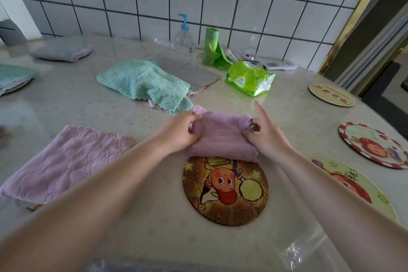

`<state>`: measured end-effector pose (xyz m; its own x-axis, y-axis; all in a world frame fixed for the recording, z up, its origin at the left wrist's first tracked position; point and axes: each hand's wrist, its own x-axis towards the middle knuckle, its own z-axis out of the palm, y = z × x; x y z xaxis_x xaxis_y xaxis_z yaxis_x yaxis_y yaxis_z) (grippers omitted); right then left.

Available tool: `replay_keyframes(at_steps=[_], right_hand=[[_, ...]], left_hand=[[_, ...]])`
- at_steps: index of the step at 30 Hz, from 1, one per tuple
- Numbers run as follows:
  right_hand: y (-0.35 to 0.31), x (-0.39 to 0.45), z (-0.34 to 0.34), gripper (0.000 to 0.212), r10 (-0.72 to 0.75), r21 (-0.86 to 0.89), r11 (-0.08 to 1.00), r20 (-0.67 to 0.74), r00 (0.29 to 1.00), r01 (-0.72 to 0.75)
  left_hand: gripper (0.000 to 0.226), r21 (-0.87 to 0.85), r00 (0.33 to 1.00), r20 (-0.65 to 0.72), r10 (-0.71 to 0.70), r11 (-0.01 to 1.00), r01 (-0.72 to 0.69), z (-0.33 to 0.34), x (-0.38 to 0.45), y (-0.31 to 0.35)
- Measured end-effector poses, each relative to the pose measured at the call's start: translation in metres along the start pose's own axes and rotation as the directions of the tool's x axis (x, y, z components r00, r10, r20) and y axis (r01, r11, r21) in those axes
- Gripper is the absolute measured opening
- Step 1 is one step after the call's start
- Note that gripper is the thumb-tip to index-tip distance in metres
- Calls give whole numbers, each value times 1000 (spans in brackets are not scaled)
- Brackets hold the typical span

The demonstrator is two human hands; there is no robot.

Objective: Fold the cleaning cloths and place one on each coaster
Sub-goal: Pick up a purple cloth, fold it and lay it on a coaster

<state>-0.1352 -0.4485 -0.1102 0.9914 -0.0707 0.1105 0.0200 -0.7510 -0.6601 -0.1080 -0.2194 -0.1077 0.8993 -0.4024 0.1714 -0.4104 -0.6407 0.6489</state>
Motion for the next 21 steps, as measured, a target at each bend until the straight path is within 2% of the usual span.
replay_keyframes(at_steps=[1, 3, 5, 7, 10, 13, 16, 19, 21], right_hand=[[-1, 0, 0, 74, -22, 1, 1000, 11, 1000, 22], [-1, 0, 1, 56, -75, -52, 996, 32, 997, 77], [0, 3, 3, 34, -91, -115, 989, 57, 994, 97], [0, 6, 4, 27, -89, -140, 985, 91, 992, 101], [-2, 12, 2, 38, -58, -171, 983, 62, 996, 68], [-13, 15, 4, 45, -39, -264, 963, 28, 999, 45], [-32, 11, 19, 46, -101, -398, 903, 163, 981, 159], [-36, 6, 32, 51, -20, -477, 866, 268, 963, 151], [-31, 5, 30, 57, 36, -521, 845, 282, 959, 121]], left_hand=[[45, 3, 1000, 28, 14, 1000, -14, -1, 1, 1], [39, 25, 997, 78, 19, 999, -21, -3, 3, 2], [40, 72, 990, 137, -25, 997, 15, -6, 3, 4], [48, 118, 982, 174, -74, 992, 54, -7, 5, 3], [64, 173, 994, 82, -72, 983, 57, -5, 7, 7], [58, 185, 1000, -11, -23, 982, 25, 3, 9, 23], [49, 208, 997, 72, 30, 977, -45, 16, 12, 29], [56, 359, 977, 204, -62, 933, -15, 26, 11, 22], [58, 434, 971, 217, -103, 901, -2, 29, 9, 17]])
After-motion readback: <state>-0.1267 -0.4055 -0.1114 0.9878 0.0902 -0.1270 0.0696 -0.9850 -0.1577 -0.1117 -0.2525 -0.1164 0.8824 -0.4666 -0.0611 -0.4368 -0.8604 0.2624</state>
